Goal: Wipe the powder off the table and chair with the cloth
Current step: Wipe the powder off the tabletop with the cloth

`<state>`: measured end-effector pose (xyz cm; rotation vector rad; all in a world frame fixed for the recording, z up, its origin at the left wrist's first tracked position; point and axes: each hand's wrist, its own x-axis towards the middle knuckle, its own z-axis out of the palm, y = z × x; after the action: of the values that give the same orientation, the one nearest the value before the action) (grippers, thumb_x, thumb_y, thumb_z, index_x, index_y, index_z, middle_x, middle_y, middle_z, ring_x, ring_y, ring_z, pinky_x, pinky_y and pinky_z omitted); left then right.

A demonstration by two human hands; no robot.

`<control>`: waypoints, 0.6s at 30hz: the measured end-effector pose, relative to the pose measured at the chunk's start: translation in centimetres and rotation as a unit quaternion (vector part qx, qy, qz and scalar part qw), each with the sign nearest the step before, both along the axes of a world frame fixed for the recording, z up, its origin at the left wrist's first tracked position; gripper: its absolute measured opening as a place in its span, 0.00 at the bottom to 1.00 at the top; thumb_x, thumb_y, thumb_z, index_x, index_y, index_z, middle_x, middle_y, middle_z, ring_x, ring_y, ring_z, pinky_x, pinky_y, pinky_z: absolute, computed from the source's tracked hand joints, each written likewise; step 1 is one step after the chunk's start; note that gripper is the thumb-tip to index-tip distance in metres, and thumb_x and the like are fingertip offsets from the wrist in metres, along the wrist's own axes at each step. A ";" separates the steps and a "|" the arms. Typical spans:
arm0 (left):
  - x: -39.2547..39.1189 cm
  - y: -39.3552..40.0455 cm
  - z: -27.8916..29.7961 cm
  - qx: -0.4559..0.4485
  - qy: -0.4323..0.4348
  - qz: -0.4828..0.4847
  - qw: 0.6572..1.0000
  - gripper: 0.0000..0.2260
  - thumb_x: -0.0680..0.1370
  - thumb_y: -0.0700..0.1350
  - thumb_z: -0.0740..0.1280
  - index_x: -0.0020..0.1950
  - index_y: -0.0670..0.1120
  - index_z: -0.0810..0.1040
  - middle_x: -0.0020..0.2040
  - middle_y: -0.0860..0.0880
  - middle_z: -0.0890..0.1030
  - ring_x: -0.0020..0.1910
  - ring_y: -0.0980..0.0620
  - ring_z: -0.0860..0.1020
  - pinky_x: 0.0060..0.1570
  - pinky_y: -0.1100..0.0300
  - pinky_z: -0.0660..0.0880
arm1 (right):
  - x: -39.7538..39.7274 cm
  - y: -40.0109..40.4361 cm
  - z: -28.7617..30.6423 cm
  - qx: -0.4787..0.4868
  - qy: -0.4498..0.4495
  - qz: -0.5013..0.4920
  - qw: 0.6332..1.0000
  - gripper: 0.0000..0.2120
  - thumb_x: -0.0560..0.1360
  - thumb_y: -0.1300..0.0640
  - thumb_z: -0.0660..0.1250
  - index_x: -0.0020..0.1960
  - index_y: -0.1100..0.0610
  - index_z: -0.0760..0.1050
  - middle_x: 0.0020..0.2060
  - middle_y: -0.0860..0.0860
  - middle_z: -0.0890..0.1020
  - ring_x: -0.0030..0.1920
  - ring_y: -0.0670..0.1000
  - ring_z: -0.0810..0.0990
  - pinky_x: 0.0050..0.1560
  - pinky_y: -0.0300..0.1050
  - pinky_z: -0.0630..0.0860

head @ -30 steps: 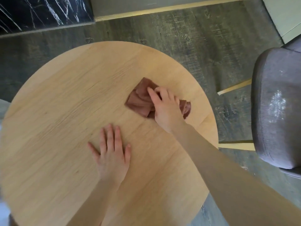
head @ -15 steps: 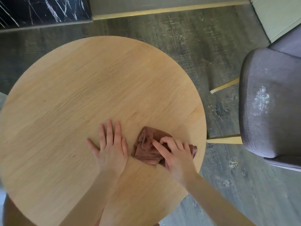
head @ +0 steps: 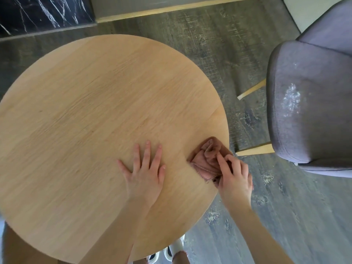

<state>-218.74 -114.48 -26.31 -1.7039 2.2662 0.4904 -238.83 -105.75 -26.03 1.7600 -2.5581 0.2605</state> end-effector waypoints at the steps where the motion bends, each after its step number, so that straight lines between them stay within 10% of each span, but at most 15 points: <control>1: 0.0 0.2 0.0 0.012 -0.008 -0.002 1.000 0.24 0.75 0.55 0.52 0.71 0.53 0.63 0.69 0.45 0.73 0.69 0.43 0.60 0.52 0.23 0.63 | -0.5 0.4 0.0 0.001 -0.009 -0.011 1.000 0.31 0.59 0.69 0.68 0.61 0.53 0.70 0.53 0.51 0.68 0.48 0.55 0.65 0.34 0.56 0.77; 8: -0.4 0.6 0.9 0.057 0.008 0.013 0.998 0.25 0.80 0.58 0.41 0.74 0.58 0.35 0.78 0.51 0.39 0.76 0.45 0.37 0.67 0.28 0.45 | -3.6 1.3 1.1 0.079 -0.036 -0.031 0.996 0.36 0.55 0.63 0.79 0.61 0.56 0.72 0.54 0.52 0.68 0.51 0.56 0.65 0.40 0.62 0.77; 13: -0.5 0.4 1.6 0.081 0.011 0.013 0.997 0.25 0.81 0.56 0.43 0.70 0.57 0.28 0.77 0.51 0.35 0.75 0.46 0.34 0.68 0.28 0.43 | -5.6 1.6 3.5 -0.021 -0.093 -0.223 0.970 0.28 0.66 0.64 0.55 0.65 0.62 0.70 0.57 0.67 0.72 0.51 0.66 0.68 0.50 0.65 0.71; 18: -0.4 0.5 1.5 0.084 0.014 0.007 0.996 0.26 0.81 0.55 0.45 0.74 0.58 0.33 0.77 0.52 0.35 0.76 0.45 0.34 0.67 0.29 0.43 | 2.6 -2.2 3.6 -0.104 -0.024 0.014 0.994 0.27 0.64 0.58 0.55 0.63 0.55 0.67 0.54 0.54 0.67 0.49 0.56 0.66 0.44 0.54 0.75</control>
<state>-219.09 -114.02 -24.78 -1.6421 2.1647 0.6898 -236.20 -107.91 -22.48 1.7328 -2.4356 0.5550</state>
